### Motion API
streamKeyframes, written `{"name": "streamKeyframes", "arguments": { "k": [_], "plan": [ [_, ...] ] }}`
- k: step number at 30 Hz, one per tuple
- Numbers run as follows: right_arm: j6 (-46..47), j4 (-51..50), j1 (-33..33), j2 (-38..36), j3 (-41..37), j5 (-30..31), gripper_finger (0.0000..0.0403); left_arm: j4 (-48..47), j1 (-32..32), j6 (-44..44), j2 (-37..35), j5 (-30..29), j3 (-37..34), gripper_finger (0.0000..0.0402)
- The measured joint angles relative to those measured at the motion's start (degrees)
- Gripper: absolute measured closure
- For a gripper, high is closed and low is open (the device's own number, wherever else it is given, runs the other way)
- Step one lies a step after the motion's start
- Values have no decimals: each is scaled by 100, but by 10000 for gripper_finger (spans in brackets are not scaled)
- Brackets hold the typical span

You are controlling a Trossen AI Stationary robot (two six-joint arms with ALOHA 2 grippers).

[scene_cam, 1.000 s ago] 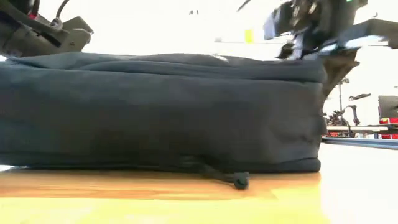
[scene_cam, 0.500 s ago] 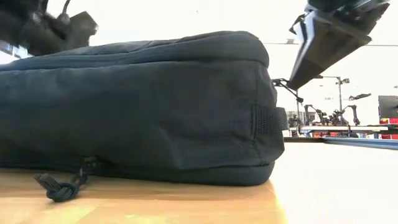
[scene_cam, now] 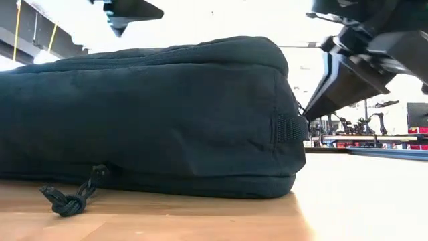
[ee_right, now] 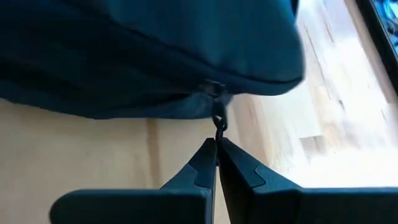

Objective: Unpack backpack
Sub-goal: Open the black backpack on the table

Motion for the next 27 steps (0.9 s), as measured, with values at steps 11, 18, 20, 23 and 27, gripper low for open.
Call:
{"name": "streamKeyframes", "arguments": {
  "k": [11, 18, 20, 23, 27],
  "plan": [
    [-137, 105, 92, 0, -43, 122, 403, -2390, 1389, 2094, 2411, 2542, 2929, 254],
    [-46, 121, 169, 0, -41, 113, 403, -4593, 2091, 2957, 3514, 3850, 4815, 224],
    [18, 121, 198, 0, -41, 113, 403, -4728, 2244, 3021, 3803, 4443, 5049, 213],
    [100, 126, 253, 0, -39, 110, 403, -4788, 2389, 3203, 4164, 4726, 5216, 199],
    [147, 145, 307, 0, -39, 104, 403, -4701, 2448, 3353, 4445, 4702, 5396, 191]
  ]
}}
